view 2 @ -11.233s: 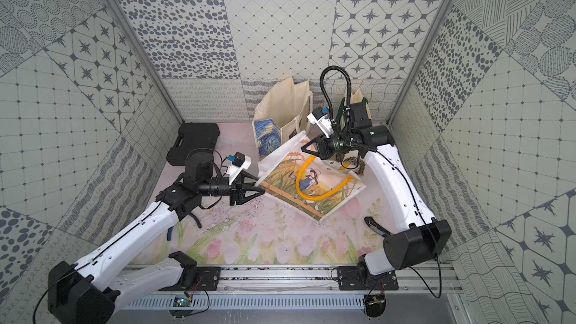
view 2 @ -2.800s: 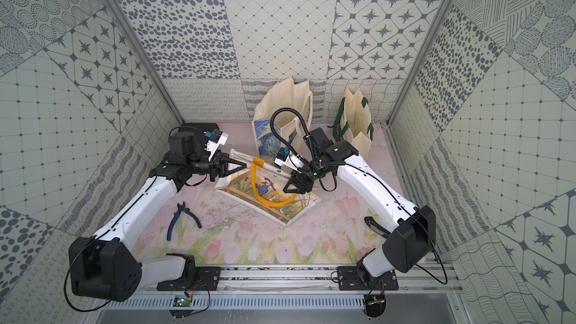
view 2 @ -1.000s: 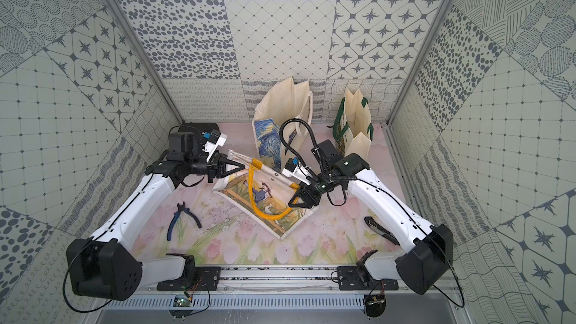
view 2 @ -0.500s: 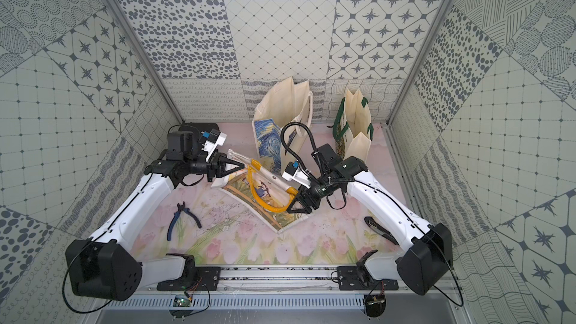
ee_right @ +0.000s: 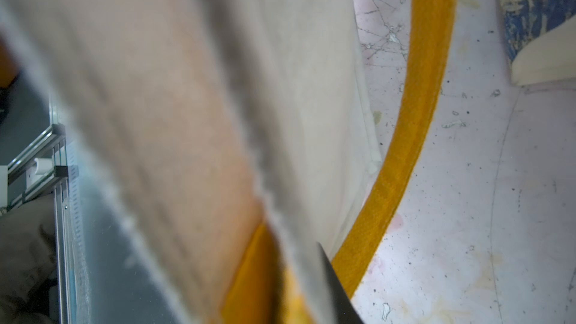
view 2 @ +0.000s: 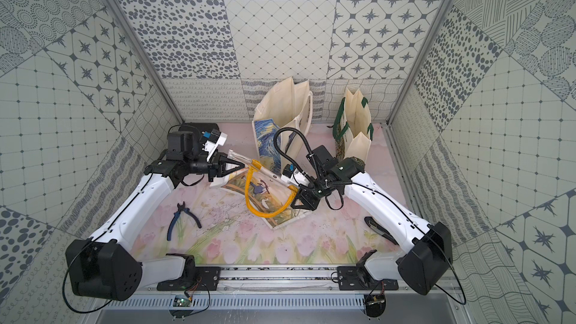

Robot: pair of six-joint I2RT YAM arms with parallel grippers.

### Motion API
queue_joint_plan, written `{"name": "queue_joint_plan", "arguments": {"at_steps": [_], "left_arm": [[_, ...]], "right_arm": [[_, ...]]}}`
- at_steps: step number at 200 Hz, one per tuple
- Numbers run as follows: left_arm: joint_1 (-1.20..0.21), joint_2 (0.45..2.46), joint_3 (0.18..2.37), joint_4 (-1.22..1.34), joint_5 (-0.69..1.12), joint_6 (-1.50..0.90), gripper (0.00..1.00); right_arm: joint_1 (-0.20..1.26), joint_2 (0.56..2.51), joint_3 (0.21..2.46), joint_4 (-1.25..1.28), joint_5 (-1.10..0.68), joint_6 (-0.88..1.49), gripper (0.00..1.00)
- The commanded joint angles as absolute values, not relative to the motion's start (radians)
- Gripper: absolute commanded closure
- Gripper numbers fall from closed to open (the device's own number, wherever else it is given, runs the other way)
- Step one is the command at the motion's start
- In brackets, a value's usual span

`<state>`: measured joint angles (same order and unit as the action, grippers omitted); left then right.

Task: Put away the canvas bag
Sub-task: Press the canvas bag.

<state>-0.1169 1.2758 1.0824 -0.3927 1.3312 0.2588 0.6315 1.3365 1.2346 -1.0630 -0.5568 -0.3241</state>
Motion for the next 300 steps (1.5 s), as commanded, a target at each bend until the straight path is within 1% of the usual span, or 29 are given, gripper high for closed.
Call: {"name": "queue_joint_plan", "arguments": {"at_steps": [1, 15, 16, 19, 52, 56, 63, 66, 80, 105, 127, 147, 163, 175, 185, 200, 217, 237, 267, 279, 300], "left_arm": [[-0.105, 1.270, 1.101, -0.342, 1.408, 0.266, 1.00], [-0.105, 1.268, 1.102, -0.343, 1.407, 0.265, 1.00], [-0.105, 1.269, 1.101, -0.344, 1.407, 0.266, 1.00], [-0.105, 1.268, 1.100, -0.345, 1.407, 0.265, 1.00], [-0.105, 1.263, 1.091, -0.326, 1.368, 0.232, 1.00], [-0.105, 1.262, 1.089, -0.313, 1.345, 0.209, 0.93], [-0.105, 1.261, 1.088, -0.289, 1.266, 0.146, 0.74], [-0.106, 1.261, 1.090, -0.280, 1.218, 0.107, 0.70], [-0.106, 1.278, 1.129, -0.305, 1.044, -0.005, 0.64], [-0.106, 1.298, 1.202, -0.394, 0.879, -0.098, 0.62], [-0.107, 1.226, 1.146, -0.308, 0.788, -0.176, 0.60], [-0.107, 1.147, 1.085, -0.233, 0.715, -0.234, 0.60], [-0.107, 1.140, 1.087, -0.264, 0.737, -0.244, 0.60], [-0.109, 1.159, 1.100, -0.297, 0.773, -0.257, 0.60], [-0.110, 1.183, 1.124, -0.347, 0.785, -0.262, 0.64], [-0.116, 1.220, 1.172, -0.430, 0.797, -0.249, 0.69], [-0.126, 1.255, 1.212, -0.499, 0.808, -0.238, 0.73], [-0.147, 1.271, 1.243, -0.548, 0.782, -0.219, 0.73], [-0.195, 1.274, 1.271, -0.587, 0.770, -0.208, 0.68], [-0.231, 1.269, 1.269, -0.588, 0.778, -0.196, 0.63], [-0.335, 1.248, 1.246, -0.575, 0.788, -0.144, 0.54]], "right_arm": [[0.635, 1.340, 1.247, -1.094, -0.462, -0.307, 0.85], [0.634, 1.344, 1.250, -1.084, -0.471, -0.299, 0.95], [0.634, 1.344, 1.250, -1.083, -0.471, -0.299, 0.97], [0.635, 1.343, 1.252, -1.082, -0.474, -0.298, 1.00], [0.634, 1.336, 1.279, -1.084, -0.526, -0.286, 1.00], [0.635, 1.335, 1.284, -1.087, -0.536, -0.281, 1.00], [0.635, 1.334, 1.294, -1.093, -0.550, -0.266, 1.00], [0.635, 1.334, 1.299, -1.096, -0.558, -0.260, 1.00], [0.637, 1.344, 1.326, -1.126, -0.621, -0.247, 1.00], [0.671, 1.338, 1.347, -1.157, -0.685, -0.221, 1.00], [0.688, 1.335, 1.370, -1.171, -0.760, -0.165, 1.00], [0.702, 1.337, 1.397, -1.188, -0.820, -0.074, 1.00], [0.720, 1.348, 1.421, -1.213, -0.829, 0.020, 1.00], [0.725, 1.351, 1.421, -1.206, -0.815, 0.136, 1.00], [0.725, 1.350, 1.410, -1.186, -0.811, 0.232, 1.00], [0.724, 1.340, 1.385, -1.148, -0.840, 0.312, 1.00], [0.726, 1.293, 1.345, -1.071, -0.819, 0.411, 1.00], [0.726, 1.218, 1.297, -0.969, -0.755, 0.552, 1.00], [0.724, 1.179, 1.211, -0.833, -0.711, 0.799, 1.00], [0.725, 1.167, 1.168, -0.770, -0.696, 0.884, 1.00], [0.725, 1.146, 1.117, -0.701, -0.626, 0.987, 1.00]]}}
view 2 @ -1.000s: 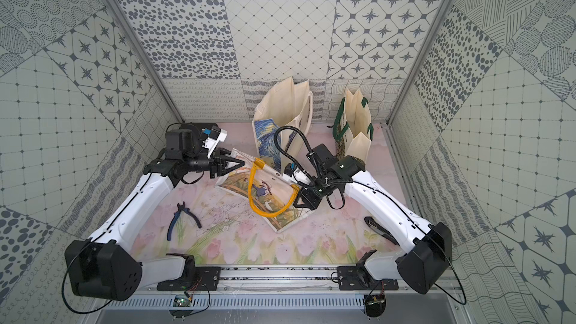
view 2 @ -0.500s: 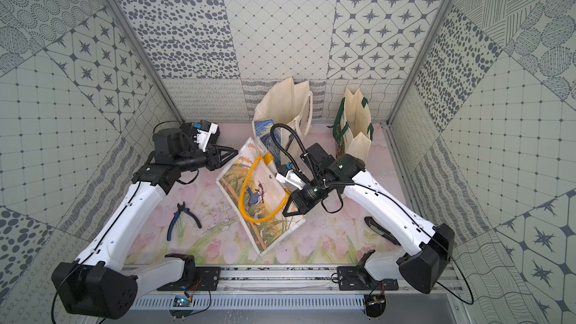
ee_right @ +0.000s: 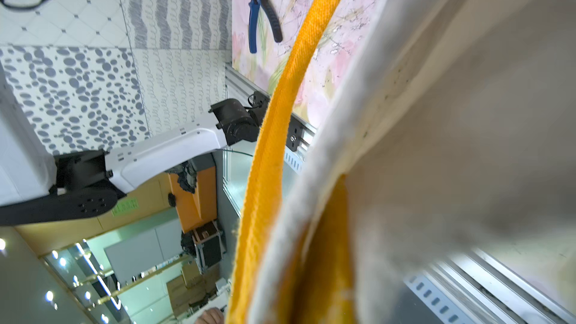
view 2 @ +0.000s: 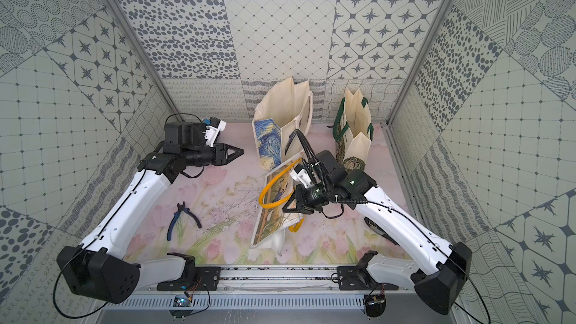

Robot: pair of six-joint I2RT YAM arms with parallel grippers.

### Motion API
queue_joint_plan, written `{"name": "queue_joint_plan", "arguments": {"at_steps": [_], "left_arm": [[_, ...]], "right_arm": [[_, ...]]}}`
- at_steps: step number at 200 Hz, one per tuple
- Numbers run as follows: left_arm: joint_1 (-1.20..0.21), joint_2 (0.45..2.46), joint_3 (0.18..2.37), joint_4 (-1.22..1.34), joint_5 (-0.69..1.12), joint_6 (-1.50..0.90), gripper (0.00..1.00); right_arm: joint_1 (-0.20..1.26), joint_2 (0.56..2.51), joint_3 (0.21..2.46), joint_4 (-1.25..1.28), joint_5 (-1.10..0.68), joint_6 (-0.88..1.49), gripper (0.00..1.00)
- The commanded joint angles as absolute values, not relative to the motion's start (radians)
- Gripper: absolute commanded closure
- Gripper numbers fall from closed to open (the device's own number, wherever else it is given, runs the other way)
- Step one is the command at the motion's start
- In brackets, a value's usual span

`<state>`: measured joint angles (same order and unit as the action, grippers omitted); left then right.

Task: Put away the canvas bag
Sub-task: Press the canvas bag.

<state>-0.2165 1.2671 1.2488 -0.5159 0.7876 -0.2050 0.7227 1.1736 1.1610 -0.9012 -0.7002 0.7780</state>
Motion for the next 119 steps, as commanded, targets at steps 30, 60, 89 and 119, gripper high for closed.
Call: {"name": "queue_joint_plan", "arguments": {"at_steps": [30, 60, 89, 119], "left_arm": [[-0.441, 1.187, 1.176, -0.517, 0.765, -0.086, 0.47], [-0.477, 1.119, 1.124, -0.459, 0.844, -0.043, 0.46], [-0.551, 1.064, 1.090, -0.456, 0.886, 0.053, 0.46], [-0.682, 1.045, 1.066, -0.510, 0.789, 0.156, 0.43]], "right_arm": [[0.724, 1.117, 1.102, -0.681, -0.486, 1.089, 1.00], [0.725, 1.127, 1.164, -0.763, -0.379, 1.152, 1.00], [0.723, 1.127, 1.185, -0.778, -0.337, 1.210, 1.00], [0.723, 1.133, 1.161, -0.717, -0.345, 1.270, 1.00]]}}
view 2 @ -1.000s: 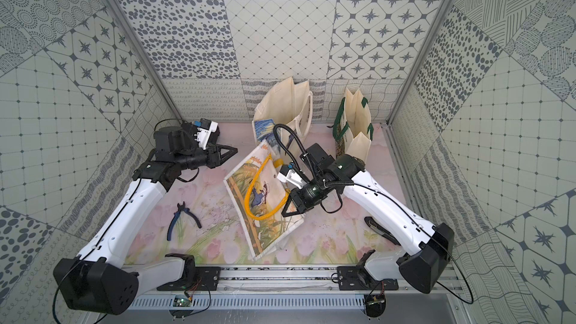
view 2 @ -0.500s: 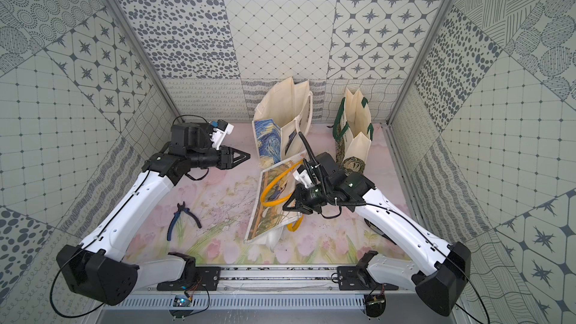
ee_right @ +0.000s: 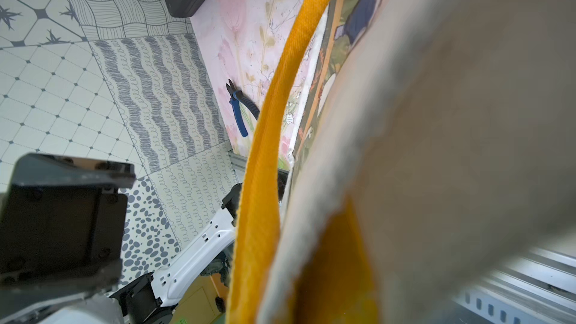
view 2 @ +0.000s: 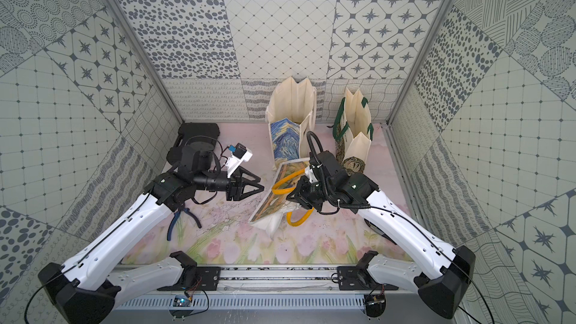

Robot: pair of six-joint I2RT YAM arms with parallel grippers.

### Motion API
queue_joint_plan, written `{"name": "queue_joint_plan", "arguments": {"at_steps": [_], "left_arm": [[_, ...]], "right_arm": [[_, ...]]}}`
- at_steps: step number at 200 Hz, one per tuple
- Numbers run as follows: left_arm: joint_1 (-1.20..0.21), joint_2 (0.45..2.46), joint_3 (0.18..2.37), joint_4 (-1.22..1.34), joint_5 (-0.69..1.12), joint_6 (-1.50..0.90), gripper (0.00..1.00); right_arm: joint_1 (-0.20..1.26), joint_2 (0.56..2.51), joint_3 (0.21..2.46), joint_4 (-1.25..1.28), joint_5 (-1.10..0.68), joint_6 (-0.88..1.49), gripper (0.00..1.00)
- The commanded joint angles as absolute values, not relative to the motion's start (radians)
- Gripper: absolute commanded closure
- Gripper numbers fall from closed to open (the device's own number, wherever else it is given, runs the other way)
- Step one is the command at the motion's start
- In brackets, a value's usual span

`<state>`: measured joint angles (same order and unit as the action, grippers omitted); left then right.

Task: Put away the canvas bag
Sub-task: Press the canvas bag.

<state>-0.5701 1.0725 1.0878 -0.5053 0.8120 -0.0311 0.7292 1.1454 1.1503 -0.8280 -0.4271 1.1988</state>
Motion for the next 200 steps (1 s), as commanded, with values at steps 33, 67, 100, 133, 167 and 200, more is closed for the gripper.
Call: {"name": "queue_joint_plan", "arguments": {"at_steps": [33, 67, 100, 133, 167, 200], "left_arm": [[-0.793, 1.047, 1.059, -0.554, 0.670, 0.214, 0.42], [-0.877, 1.045, 1.036, -0.552, 0.549, 0.236, 0.42], [-0.945, 1.052, 1.012, -0.520, 0.365, 0.221, 0.42], [-1.029, 1.098, 1.013, -0.517, 0.063, 0.221, 0.42], [-1.095, 1.164, 1.011, -0.484, -0.274, 0.206, 0.44], [-1.129, 1.205, 1.010, -0.466, -0.475, 0.209, 0.47]], "right_arm": [[0.721, 1.140, 1.161, -0.698, -0.346, 1.281, 1.00], [0.708, 1.159, 1.166, -0.656, -0.370, 1.285, 1.00], [0.700, 1.192, 1.181, -0.615, -0.404, 1.293, 1.00], [0.695, 1.201, 1.183, -0.573, -0.429, 1.295, 1.00], [0.690, 1.199, 1.177, -0.543, -0.449, 1.302, 1.00], [0.683, 1.192, 1.177, -0.531, -0.458, 1.300, 1.00]]}}
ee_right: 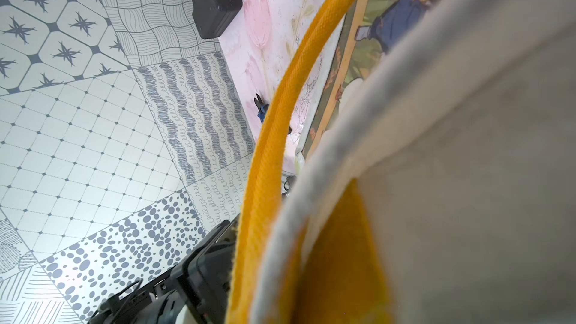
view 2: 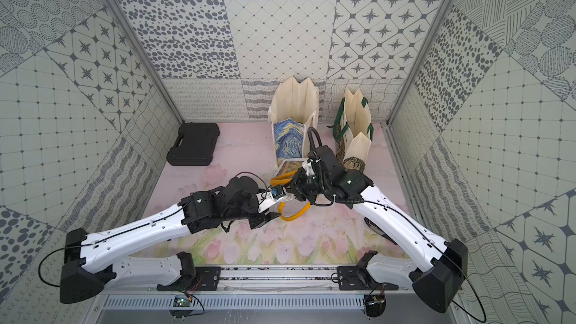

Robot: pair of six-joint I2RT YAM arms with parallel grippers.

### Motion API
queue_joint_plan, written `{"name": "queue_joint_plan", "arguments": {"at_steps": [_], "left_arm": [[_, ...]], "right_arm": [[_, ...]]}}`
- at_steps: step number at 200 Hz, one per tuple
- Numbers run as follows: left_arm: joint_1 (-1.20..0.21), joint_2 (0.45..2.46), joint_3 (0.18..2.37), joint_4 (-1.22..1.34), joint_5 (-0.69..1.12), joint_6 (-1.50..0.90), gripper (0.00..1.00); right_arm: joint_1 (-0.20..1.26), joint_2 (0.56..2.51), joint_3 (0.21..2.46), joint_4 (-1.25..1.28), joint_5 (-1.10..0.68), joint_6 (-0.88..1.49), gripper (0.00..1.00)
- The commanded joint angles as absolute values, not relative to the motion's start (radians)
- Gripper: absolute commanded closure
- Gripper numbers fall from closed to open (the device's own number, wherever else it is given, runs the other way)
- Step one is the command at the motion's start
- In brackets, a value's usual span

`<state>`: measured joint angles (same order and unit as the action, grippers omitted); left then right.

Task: Put away the canvas bag
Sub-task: Press the canvas bag.

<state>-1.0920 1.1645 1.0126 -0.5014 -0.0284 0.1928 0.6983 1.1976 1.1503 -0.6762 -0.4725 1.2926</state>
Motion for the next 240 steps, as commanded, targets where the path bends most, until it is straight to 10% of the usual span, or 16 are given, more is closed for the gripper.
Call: {"name": "queue_joint_plan", "arguments": {"at_steps": [1, 81, 103, 138, 162, 176, 194, 231, 240], "left_arm": [[-1.130, 1.206, 1.010, -0.466, -0.478, 0.209, 0.47], [-1.137, 1.156, 0.959, -0.475, -0.530, 0.213, 0.50], [-1.137, 1.155, 0.955, -0.481, -0.555, 0.220, 1.00], [-1.137, 1.154, 0.949, -0.483, -0.573, 0.224, 0.99], [-1.137, 1.151, 0.939, -0.492, -0.585, 0.211, 0.54], [-1.135, 1.144, 0.930, -0.498, -0.585, 0.203, 0.58], [-1.137, 1.133, 0.921, -0.508, -0.580, 0.188, 1.00], [-1.137, 1.092, 0.907, -0.534, -0.543, 0.159, 1.00], [-1.137, 1.089, 0.909, -0.547, -0.536, 0.147, 0.77]], "right_arm": [[0.682, 1.192, 1.177, -0.531, -0.459, 1.299, 1.00], [0.658, 1.174, 1.166, -0.519, -0.482, 1.298, 1.00], [0.654, 1.172, 1.164, -0.508, -0.491, 1.307, 1.00], [0.651, 1.172, 1.158, -0.486, -0.507, 1.315, 1.00], [0.644, 1.170, 1.141, -0.460, -0.527, 1.328, 1.00], [0.638, 1.167, 1.127, -0.429, -0.544, 1.350, 1.00], [0.628, 1.164, 1.126, -0.415, -0.559, 1.362, 1.00], [0.596, 1.159, 1.132, -0.400, -0.602, 1.369, 1.00], [0.588, 1.157, 1.132, -0.398, -0.610, 1.370, 1.00]]}}
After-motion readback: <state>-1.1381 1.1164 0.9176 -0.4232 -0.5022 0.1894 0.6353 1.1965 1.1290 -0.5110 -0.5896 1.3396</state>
